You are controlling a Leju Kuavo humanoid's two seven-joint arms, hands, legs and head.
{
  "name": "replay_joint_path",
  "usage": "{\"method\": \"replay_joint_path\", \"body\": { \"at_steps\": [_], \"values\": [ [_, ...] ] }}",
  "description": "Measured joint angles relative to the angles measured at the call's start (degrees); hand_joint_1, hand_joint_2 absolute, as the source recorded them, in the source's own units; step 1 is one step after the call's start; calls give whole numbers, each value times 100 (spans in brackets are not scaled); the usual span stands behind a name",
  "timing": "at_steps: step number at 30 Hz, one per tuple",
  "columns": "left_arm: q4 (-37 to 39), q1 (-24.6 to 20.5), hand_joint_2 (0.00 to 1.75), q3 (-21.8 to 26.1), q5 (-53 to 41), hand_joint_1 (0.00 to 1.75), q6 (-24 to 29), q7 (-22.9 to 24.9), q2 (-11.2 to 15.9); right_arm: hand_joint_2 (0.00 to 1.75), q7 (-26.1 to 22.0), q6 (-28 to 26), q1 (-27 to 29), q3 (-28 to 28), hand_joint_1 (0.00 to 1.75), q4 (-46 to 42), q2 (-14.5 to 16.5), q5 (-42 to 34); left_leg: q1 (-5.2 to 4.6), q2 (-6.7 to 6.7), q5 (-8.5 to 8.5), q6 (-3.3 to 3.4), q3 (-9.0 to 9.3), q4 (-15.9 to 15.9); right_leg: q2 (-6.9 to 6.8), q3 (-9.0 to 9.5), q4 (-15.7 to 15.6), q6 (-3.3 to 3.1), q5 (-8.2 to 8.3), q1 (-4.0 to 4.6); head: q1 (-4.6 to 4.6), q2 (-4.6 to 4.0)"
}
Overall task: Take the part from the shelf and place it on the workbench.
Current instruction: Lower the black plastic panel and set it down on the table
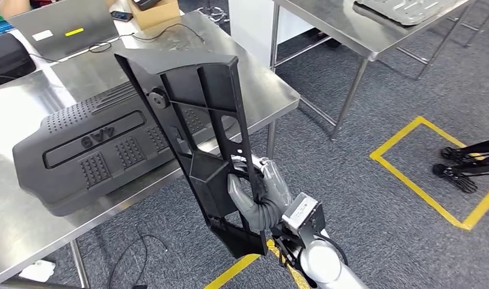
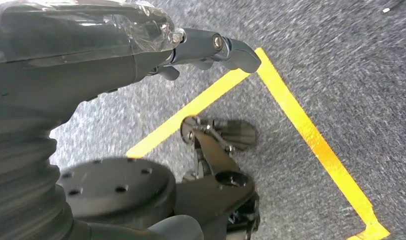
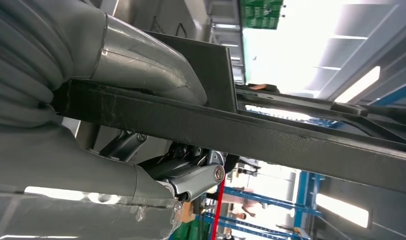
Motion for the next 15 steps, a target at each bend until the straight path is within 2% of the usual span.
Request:
{"method": "replay_joint_path", "body": {
  "at_steps": [1, 2, 3, 4, 5, 6, 7, 8, 9, 11, 12, 14, 15],
  "values": [
    [1, -3, 175, 0, 1, 0, 2, 0, 0, 175, -1, 4, -2, -1, 175, -1, 9, 0, -6, 140, -115, -26, -81, 204, -65, 18, -10, -35, -5, 1, -42, 0],
    [1, -8, 175, 0, 2, 0, 3, 0, -1, 175, -1, 5, -2, -1, 175, -1, 15, 0, -9, 301, -277, -46, -221, 524, -132, 34, -13, -65, -17, 14, -86, 0],
    [1, -14, 175, 0, 2, 0, 3, 0, -1, 175, -1, 4, 0, -1, 175, -1, 20, 0, -7, 406, -457, -61, -413, 916, -205, 47, -14, -88, -31, 30, -136, 0],
    [1, -16, 175, 0, 2, 0, 3, 0, -1, 175, -1, 4, 2, -1, 175, 0, 20, 0, 2, 451, -596, -67, -601, 1290, -282, 58, -13, -104, -44, 46, -168, 0],
    [1, -13, 175, 0, 3, 0, 3, 0, -1, 175, 1, 4, 3, -1, 175, 1, 20, 0, 6, 467, -644, -65, -727, 1524, -355, 68, -13, -115, -57, 58, -187, 0],
    [1, -7, 175, 0, 3, 0, 3, 0, -1, 175, 1, 4, 4, -1, 175, 1, 20, 0, 5, 472, -582, -53, -748, 1544, -425, 80, -13, -119, -70, 67, -210, 0],
    [1, -2, 175, 0, 4, 0, 3, 0, -1, 175, 1, 4, 3, -1, 175, 1, 21, 0, -1, 487, -424, -31, -656, 1337, -491, 99, -13, -119, -85, 74, -231, 0],
    [1, -1, 175, 0, 3, 0, 3, 0, -1, 175, 1, 3, 2, -1, 175, 0, 24, 0, -18, 550, -213, 5, -470, 954, -554, 125, -15, -114, -103, 81, -248, 0],
    [1, -5, 175, 0, 3, 0, 3, 0, -1, 175, 1, 3, 0, -1, 175, -1, 26, 0, -52, 681, -51, 45, -275, 546, -616, 151, -15, -101, -124, 94, -263, 1],
    [1, -20, 175, 0, 2, 0, 4, 0, -1, 175, 0, 4, -3, -1, 175, -1, 28, 0, -125, 884, 106, 112, -51, 20, -728, 188, -27, -62, -157, 116, -277, 1],
    [1, -22, 175, 0, 1, 0, 5, 0, -1, 175, 0, 5, -5, -1, 175, 0, 28, 0, -151, 906, 98, 129, -44, -49, -786, 199, -40, -40, -167, 126, -269, 1],
    [1, -5, 175, -1, 0, 0, 9, 0, -1, 175, 1, 5, -14, -1, 175, -1, 28, 0, -138, 776, 130, 168, -42, -114, -860, 236, -63, 10, -190, 129, -245, 1],
    [1, 3, 175, -1, -2, 0, 14, 1, -1, 175, 0, 5, -20, -1, 175, -1, 29, 0, -121, 706, 151, 193, -21, -158, -786, 234, -16, 35, -242, 123, -229, 1]
  ]
}}
